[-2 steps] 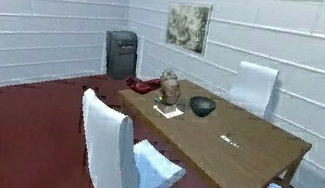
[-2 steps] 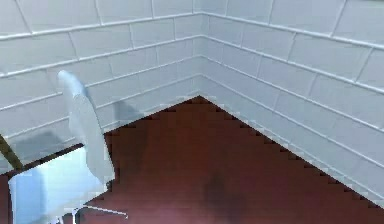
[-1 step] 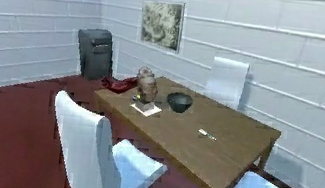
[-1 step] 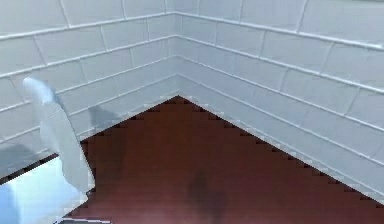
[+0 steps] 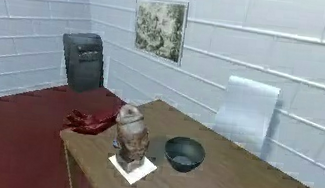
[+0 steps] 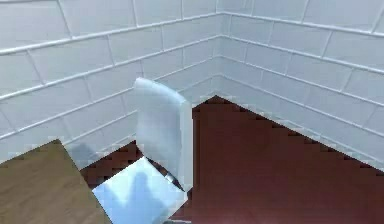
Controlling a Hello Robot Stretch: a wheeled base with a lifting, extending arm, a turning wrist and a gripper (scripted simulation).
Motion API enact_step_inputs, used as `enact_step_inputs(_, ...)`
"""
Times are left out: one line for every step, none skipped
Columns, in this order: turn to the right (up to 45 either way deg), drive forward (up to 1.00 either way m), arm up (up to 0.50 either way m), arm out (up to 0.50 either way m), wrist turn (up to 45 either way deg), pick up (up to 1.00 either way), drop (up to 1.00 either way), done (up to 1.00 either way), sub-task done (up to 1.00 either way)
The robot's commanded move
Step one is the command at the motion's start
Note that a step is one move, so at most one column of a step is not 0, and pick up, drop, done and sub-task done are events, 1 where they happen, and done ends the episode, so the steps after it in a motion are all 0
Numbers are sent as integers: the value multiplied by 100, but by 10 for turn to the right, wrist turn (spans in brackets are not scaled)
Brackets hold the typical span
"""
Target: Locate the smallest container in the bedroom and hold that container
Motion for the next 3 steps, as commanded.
enact_step_inputs(-450,0,0,0,0,0,0,0,0)
enact_step_inputs(-300,0,0,0,0,0,0,0,0)
enact_step_inputs(0,0,50,0,0,0,0,0,0)
